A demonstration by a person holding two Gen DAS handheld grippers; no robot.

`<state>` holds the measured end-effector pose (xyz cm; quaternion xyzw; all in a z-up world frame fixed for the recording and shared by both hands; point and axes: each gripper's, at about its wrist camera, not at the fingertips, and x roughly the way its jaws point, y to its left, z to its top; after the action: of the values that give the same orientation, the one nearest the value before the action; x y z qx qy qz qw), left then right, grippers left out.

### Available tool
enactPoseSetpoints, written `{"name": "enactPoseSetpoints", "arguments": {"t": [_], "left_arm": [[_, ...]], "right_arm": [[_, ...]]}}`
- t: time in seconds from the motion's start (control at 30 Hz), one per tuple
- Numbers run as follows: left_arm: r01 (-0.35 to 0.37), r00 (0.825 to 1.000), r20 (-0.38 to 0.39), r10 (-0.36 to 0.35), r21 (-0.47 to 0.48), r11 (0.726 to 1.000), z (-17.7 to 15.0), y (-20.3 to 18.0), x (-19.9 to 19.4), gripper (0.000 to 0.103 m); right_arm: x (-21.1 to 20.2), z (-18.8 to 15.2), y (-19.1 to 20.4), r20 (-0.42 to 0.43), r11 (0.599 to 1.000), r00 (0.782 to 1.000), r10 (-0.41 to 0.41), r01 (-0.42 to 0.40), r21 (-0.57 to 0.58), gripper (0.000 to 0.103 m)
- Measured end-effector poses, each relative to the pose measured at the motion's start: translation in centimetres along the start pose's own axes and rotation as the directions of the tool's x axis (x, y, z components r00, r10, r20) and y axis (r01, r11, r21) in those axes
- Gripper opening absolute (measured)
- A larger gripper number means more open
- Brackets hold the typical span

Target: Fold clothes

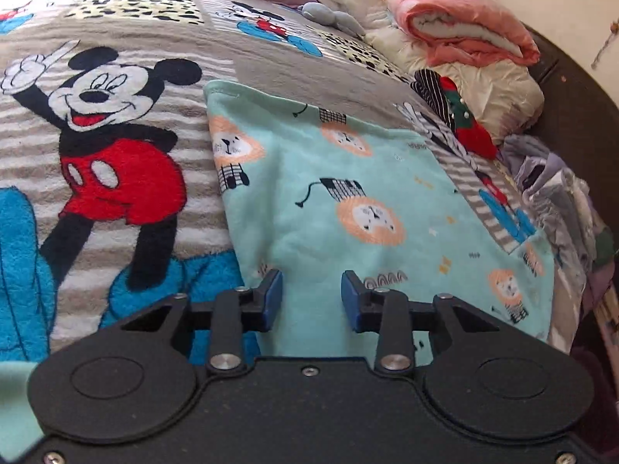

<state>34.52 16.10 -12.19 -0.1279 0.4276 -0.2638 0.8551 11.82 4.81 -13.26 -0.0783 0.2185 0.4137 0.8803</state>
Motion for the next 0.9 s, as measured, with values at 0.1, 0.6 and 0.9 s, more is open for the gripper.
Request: {"name": "enactPoseSetpoints", "arguments": {"t": [0.1,0.6,0.9], "left_arm": [[0.025,1.000,0.005,-0.025,-0.098,0.995,3.1,2.3,1.5,0.034],[-0.070,0.988,0.111,0.106,-0.288,0.955,10.2,6.8,3.6,0.022],[-0.213,0.945,0.190,0.268,-0.269,0.939,9.2,5.6,-0.5,0.039]], "right_arm": [[0.1,-0.1,-0.1,0.005,1.000,1.000,0.002,-0.002,-0.004,0.077],[0.4,-0.4,-0.7,0.031,0.999,0.999,0.025,-0.026,0.040,0.075],[0.1,-0.6,-0.6,0.034,0.999,0.999,0.018,-0.019,0.032,0.075]]}}
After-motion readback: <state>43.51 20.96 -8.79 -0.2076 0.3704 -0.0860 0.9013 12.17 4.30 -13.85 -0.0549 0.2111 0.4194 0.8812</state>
